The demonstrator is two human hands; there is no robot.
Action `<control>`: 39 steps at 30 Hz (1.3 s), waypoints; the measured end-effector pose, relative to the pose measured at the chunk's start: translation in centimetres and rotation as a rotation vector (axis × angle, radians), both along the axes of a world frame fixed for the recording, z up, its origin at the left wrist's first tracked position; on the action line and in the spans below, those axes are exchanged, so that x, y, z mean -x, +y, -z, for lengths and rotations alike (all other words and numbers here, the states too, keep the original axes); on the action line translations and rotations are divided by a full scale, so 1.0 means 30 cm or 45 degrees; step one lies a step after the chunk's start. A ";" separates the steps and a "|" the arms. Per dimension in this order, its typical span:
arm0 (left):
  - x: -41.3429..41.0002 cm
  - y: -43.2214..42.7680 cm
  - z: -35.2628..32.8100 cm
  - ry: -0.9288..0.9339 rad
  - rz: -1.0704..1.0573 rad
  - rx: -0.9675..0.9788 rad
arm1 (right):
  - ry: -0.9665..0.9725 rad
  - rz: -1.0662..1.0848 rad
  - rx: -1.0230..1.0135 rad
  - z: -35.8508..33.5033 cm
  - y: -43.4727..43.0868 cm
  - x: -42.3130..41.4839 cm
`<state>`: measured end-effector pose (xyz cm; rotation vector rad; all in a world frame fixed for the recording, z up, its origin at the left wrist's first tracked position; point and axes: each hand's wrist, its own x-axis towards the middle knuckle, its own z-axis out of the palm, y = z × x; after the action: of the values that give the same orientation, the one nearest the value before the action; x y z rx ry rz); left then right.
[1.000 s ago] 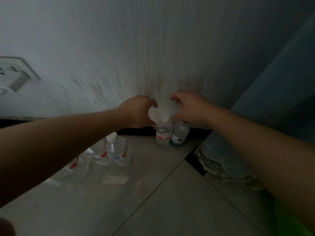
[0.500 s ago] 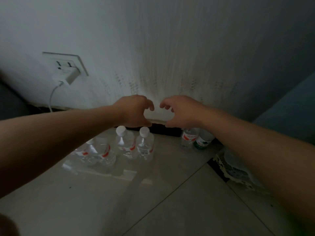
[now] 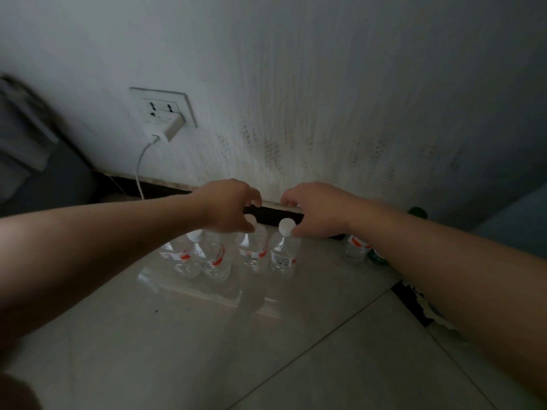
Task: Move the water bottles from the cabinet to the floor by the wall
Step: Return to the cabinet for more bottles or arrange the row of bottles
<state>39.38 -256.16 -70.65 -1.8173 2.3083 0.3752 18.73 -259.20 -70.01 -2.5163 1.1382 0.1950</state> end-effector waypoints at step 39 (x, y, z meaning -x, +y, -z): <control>0.138 -0.065 0.070 0.254 0.065 -0.036 | -0.043 0.194 -0.044 0.077 -0.040 0.117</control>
<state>35.23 -258.10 -72.75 -1.7770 2.4597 0.6031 15.22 -260.40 -72.31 -2.3817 1.2947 0.1298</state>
